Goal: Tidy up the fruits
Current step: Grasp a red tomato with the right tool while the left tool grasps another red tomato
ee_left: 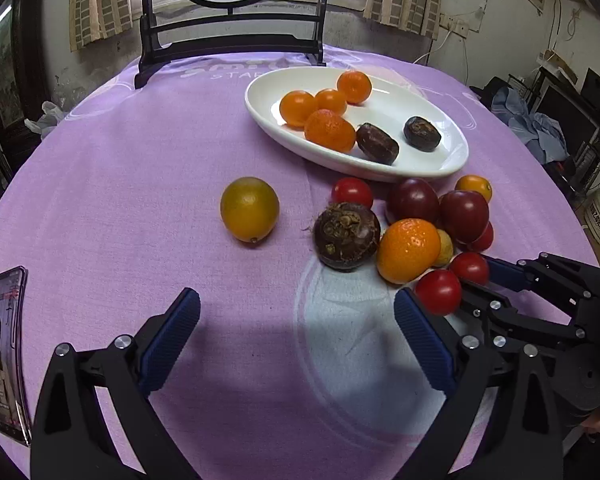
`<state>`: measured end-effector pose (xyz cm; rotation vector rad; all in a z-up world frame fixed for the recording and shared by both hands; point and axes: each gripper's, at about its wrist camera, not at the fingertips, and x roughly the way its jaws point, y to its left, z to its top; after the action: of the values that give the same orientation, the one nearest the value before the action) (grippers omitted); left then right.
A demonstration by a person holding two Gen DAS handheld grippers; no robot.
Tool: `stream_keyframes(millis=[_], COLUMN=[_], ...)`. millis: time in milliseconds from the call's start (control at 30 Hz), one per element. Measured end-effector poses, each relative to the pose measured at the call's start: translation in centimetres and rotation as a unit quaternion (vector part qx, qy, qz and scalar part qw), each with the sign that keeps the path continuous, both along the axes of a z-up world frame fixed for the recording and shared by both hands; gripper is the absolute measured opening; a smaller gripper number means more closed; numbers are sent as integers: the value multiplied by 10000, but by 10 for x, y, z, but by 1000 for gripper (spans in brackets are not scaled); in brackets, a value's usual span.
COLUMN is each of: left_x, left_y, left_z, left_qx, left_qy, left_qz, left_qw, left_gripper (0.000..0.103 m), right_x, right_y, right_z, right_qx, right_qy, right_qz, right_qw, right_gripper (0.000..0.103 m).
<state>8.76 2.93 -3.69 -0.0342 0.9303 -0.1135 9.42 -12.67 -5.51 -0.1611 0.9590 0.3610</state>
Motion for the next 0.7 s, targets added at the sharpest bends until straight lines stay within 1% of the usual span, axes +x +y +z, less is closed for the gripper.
stream_keyframes(millis=[100,233,333,433,633,667,700], left_x=[-3,-10,-17,-21,-14,-12,-9], left_y=[-3,-15,-30,-45,-72,-75,-79], left_z=[-1,3,3,2,-6,-8,-11], left_qx=[-40,3,118,120,258,255,238], left_qy=[46,88,96,148,268,319,370], left_qz=[-5,-144,-268,-394,-480,-468,-454], left_qw=[10000,9999,9995,9990,9982,9981,9980], left_gripper=[96,96,96,95,95,95,90], right_x=[-5,-16,-21,-25,-34,-36,-37], right_y=[-6,-22,-39,-57,-82,-85,-87], right_z=[6,17,17,15,18,18,19], right_qx=[168,216,233,333,556,580,591], right_qy=[47,-120,-124,-101,-250,-277,-311], right_qz=[1,-171,-347,-468,-606,-621,-633], right_qw=[9998,9995,9990,9983,9963,9960,9958], right_gripper=[30,30,30,30,30,30,30])
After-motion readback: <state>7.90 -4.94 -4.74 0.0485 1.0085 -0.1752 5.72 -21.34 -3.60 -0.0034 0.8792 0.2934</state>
